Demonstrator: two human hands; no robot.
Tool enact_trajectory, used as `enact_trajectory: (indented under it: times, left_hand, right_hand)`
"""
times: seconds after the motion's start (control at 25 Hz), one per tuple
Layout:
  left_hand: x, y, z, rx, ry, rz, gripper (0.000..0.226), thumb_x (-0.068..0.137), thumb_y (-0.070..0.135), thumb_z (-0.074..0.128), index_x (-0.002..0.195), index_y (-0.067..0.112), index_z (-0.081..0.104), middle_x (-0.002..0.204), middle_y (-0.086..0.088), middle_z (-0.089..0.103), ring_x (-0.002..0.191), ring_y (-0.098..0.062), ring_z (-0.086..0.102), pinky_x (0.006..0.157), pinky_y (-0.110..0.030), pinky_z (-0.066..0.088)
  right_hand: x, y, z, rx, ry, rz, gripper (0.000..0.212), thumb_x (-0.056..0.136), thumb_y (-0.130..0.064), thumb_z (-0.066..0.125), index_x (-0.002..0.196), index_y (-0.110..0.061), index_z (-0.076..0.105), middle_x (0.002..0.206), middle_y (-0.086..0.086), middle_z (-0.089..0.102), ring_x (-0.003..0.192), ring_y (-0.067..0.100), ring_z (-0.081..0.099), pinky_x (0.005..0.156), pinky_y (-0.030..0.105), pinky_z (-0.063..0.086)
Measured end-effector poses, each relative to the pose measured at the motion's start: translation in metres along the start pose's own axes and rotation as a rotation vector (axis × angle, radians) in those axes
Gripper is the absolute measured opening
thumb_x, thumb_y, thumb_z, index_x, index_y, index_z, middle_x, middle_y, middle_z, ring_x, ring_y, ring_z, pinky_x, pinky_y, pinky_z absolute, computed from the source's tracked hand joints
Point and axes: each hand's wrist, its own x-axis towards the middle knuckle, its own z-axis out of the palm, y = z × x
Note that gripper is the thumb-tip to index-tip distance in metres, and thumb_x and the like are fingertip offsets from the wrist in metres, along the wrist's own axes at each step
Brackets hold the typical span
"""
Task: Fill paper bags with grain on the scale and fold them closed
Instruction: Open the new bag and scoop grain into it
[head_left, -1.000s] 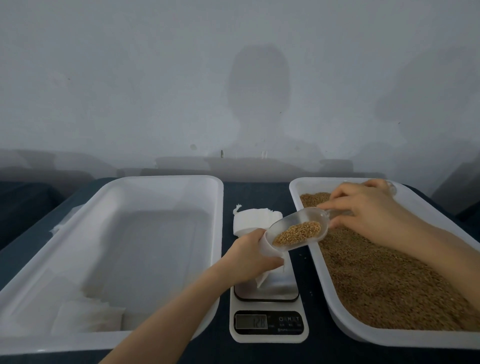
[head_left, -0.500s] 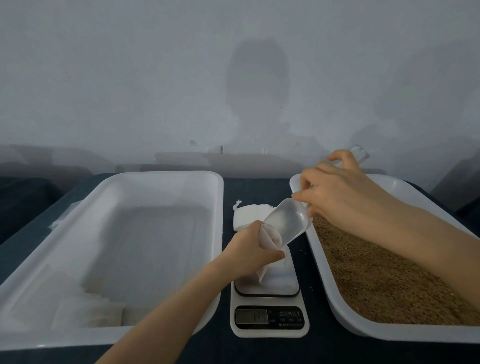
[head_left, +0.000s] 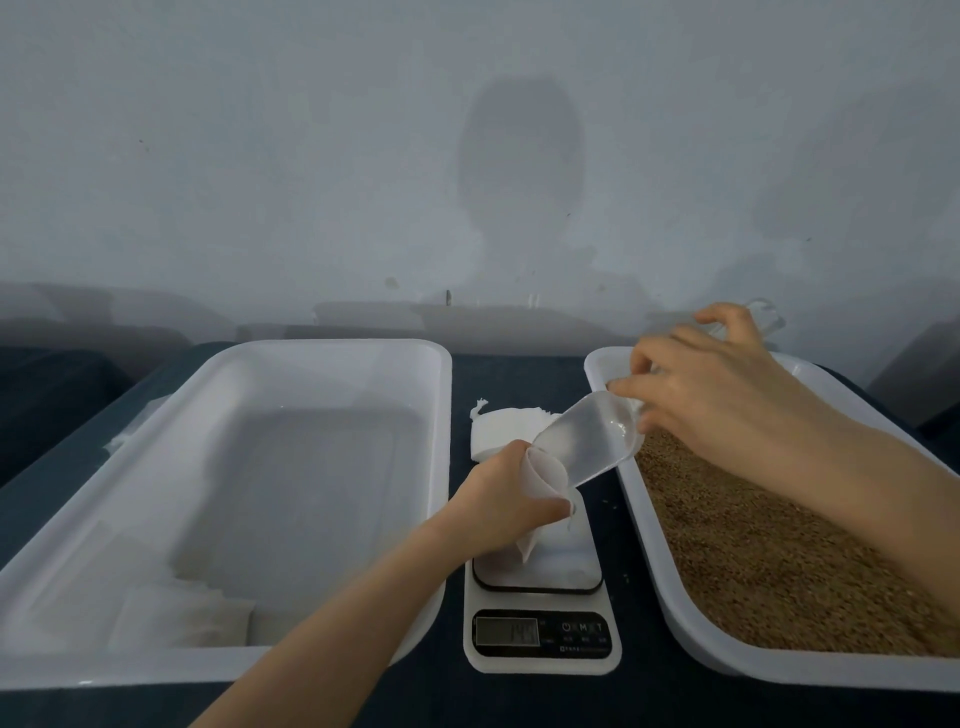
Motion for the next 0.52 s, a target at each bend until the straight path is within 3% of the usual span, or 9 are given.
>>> enact_trajectory:
  times: [0.12,0.24,0.32,0.4,0.52]
  left_hand:
    - [0.000,0.001,0.000,-0.012,-0.003,0.027,0.030,0.077,0.031,0.068,0.075,0.034,0.039,0.071,0.015,0.045,0.062,-0.001,0.047,0.044,-0.004,0.036]
    - [0.002,-0.002,0.000,0.004,0.014,0.004,0.033,0.078,0.037,0.067,0.098,0.031,0.041,0.081,0.019,0.047,0.070,-0.001,0.050,0.050,-0.010,0.035]
    - [0.002,-0.003,0.000,0.011,0.027,-0.013,0.042,0.079,0.039,0.066,0.111,0.029,0.042,0.084,0.021,0.046,0.074,-0.001,0.050,0.054,-0.012,0.034]
    - [0.002,-0.003,0.001,0.018,0.028,-0.012,0.047,0.079,0.039,0.066,0.117,0.026,0.044,0.084,0.021,0.045,0.074,0.000,0.049,0.055,-0.012,0.034]
    - [0.002,-0.003,0.002,0.018,0.025,-0.010,0.049,0.079,0.039,0.066,0.121,0.025,0.044,0.084,0.021,0.045,0.074,0.000,0.049,0.055,-0.012,0.033]
  right_hand:
    - [-0.013,0.020,0.010,0.119,0.059,0.194,0.030,0.073,-0.036,0.069,0.101,-0.025,0.072,0.093,-0.004,0.068,0.083,0.020,0.064,0.091,0.036,0.022]
    - [-0.027,0.036,0.040,0.306,-0.004,0.583,0.032,0.084,-0.037,0.062,0.109,-0.017,0.066,0.105,0.003,0.062,0.078,0.014,0.056,0.082,0.033,0.039]
    - [-0.036,0.036,0.068,0.459,-0.142,0.789,0.026,0.088,-0.034,0.060,0.095,-0.009,0.065,0.093,0.007,0.064,0.063,0.011,0.056,0.060,0.021,0.045]
    - [-0.045,0.034,0.094,0.509,-0.309,0.903,0.025,0.089,-0.032,0.060,0.085,-0.007,0.063,0.070,0.005,0.063,0.047,0.011,0.053,0.042,0.019,0.040]
    - [-0.051,0.031,0.116,0.471,-0.516,0.940,0.031,0.091,-0.036,0.058,0.076,-0.009,0.062,0.061,0.003,0.059,0.048,0.015,0.055,0.048,0.025,0.047]
